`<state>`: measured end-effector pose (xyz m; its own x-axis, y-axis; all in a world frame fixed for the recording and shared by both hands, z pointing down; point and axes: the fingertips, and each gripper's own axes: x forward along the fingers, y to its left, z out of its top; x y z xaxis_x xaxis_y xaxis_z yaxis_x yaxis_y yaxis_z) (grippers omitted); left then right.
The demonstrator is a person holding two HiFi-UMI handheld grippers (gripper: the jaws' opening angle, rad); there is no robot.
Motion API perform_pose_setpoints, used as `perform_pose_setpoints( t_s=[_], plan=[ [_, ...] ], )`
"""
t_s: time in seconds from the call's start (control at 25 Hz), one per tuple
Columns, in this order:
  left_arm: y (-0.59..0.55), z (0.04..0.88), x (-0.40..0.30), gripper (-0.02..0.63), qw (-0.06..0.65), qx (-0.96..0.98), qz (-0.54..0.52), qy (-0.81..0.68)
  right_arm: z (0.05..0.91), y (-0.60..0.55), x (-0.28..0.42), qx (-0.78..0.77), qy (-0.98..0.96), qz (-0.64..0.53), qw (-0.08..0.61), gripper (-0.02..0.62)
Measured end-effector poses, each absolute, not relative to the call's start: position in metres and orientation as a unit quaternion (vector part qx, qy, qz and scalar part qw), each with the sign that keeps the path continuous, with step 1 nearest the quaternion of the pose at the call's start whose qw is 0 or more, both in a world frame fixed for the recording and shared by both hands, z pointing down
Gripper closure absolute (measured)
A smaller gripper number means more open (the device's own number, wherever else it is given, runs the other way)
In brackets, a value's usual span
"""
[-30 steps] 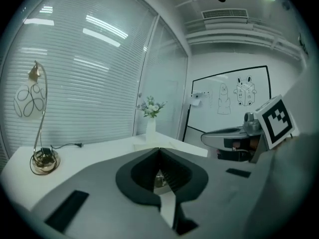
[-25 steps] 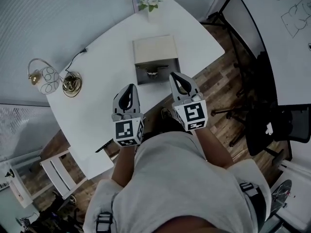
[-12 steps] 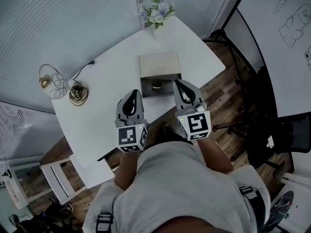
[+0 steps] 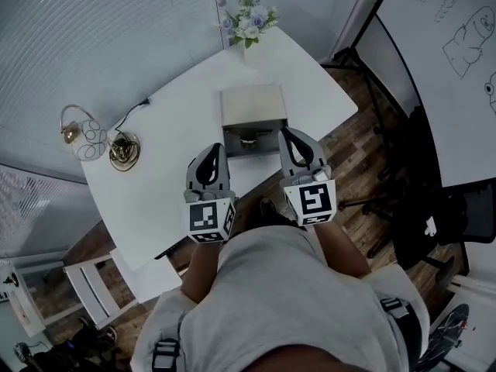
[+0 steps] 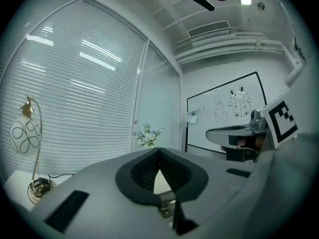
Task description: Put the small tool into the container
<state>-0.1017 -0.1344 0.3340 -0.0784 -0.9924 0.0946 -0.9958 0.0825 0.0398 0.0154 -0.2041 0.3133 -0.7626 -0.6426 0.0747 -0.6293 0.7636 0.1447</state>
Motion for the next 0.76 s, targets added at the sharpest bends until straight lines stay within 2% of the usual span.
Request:
perform_pose_setpoints(
  t_s=[0.76],
  plan=[
    [-0.139,0.344,-0.105,0.583,0.055,0.678,0.018,-0.733,0.324,-0.211,0.02,0.345,-0.935,-0.048,0.069,0.569]
  ],
)
